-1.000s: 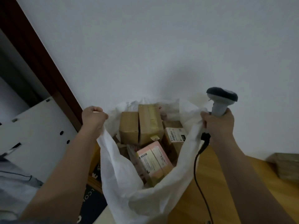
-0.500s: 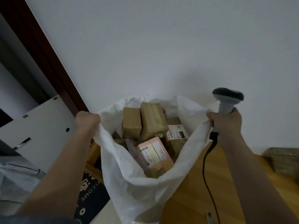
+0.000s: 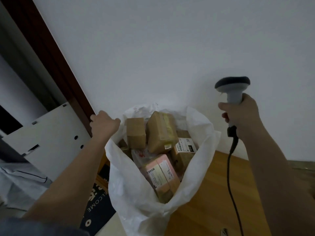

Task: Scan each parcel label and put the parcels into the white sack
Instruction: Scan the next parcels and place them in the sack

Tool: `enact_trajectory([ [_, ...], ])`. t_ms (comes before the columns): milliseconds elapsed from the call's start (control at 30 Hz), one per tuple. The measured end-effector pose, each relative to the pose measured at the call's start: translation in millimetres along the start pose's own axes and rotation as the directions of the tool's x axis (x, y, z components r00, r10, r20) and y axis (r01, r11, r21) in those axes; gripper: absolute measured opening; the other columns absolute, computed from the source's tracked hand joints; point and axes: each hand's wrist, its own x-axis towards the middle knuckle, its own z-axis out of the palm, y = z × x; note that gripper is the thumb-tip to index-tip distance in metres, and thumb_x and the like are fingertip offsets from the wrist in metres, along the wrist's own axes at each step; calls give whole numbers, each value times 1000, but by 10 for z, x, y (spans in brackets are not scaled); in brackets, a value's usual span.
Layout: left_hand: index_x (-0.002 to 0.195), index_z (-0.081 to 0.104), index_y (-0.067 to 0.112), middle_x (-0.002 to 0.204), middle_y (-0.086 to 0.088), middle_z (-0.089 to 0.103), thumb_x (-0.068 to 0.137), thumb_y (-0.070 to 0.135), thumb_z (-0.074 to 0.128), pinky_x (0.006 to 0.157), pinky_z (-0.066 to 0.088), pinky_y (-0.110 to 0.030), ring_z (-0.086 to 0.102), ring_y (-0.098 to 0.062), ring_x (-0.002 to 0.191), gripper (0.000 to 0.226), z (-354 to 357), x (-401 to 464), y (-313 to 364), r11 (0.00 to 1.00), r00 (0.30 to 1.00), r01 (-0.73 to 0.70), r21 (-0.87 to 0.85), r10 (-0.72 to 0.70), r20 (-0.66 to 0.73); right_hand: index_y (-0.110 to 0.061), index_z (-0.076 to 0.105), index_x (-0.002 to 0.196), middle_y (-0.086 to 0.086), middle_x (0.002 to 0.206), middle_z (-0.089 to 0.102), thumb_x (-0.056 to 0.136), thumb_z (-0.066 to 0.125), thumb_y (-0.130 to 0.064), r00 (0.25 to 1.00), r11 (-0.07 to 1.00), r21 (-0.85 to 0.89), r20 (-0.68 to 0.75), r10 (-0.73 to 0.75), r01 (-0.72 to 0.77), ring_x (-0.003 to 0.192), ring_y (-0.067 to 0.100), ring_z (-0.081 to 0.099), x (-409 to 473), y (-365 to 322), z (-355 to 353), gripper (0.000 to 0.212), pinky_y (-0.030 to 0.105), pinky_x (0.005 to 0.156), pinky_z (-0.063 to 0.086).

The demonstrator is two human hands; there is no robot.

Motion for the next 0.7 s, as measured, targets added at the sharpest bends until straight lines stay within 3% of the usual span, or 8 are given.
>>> enact_trajectory([
  [133,103,46,11,135,-21,35,88,22,62,91,51,-46,50,-39,111,25,103,107,411,994,991,-113,10,112,71,-6,53,115,7,87,57,89,64,-7,989,996,-71,135,56,-47,59,14,56,225,-152,182,29,28,54,45],
  [267,125,48,1,138,-19,32,91,19,60,89,50,-41,50,-38,113,40,338,372,716,988,978,-156,0,154,142,-6,50,114,6,86,55,92,62,-6,968,987,-75,201,154,-141,60,14,58,483,-121,433,25,24,49,43],
  [500,130,41,-4,140,-20,30,91,6,54,75,43,-32,51,-30,95,42,716,1040,857,977,962,-214,4,210,177,-8,48,113,9,89,55,94,60,-5,929,947,-136,199,313,-291,63,15,57,974,95,953,22,23,49,44],
  [600,124,42,-10,138,-25,35,89,0,52,71,44,-34,54,-32,90,38,929,1275,835,979,955,-204,21,194,222,-7,48,114,10,88,55,94,59,-5,913,923,-190,178,367,-334,64,15,57,1104,304,1170,22,23,48,43],
  [700,118,51,-14,124,-27,53,87,-5,58,78,52,-39,60,-37,102,33,1160,1518,785,984,939,-178,24,162,303,-6,49,115,10,83,55,95,58,-5,896,899,-254,181,406,-357,62,15,56,1196,505,1316,22,24,47,41],
])
